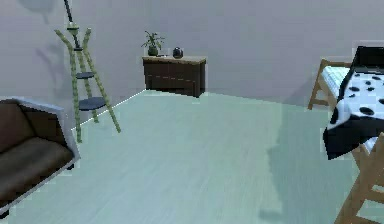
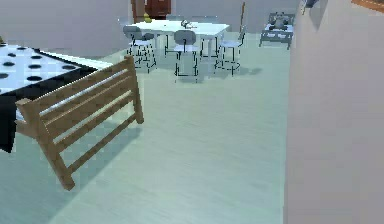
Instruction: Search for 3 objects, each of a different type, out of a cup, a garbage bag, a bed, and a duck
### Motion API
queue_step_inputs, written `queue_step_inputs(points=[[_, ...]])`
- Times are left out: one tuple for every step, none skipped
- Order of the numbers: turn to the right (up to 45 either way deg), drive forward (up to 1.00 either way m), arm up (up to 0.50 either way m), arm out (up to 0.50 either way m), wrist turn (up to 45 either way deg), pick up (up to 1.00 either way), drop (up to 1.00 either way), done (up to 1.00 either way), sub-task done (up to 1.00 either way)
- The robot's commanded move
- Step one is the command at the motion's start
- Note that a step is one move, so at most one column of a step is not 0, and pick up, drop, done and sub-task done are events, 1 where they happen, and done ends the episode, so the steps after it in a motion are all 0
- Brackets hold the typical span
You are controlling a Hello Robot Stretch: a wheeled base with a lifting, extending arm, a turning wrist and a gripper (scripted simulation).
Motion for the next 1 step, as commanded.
queue_step_inputs(points=[[18.0, 0.0, 0.0, 0.0, 0.0, 0.0, 0.0, 0.0, 0.0]])
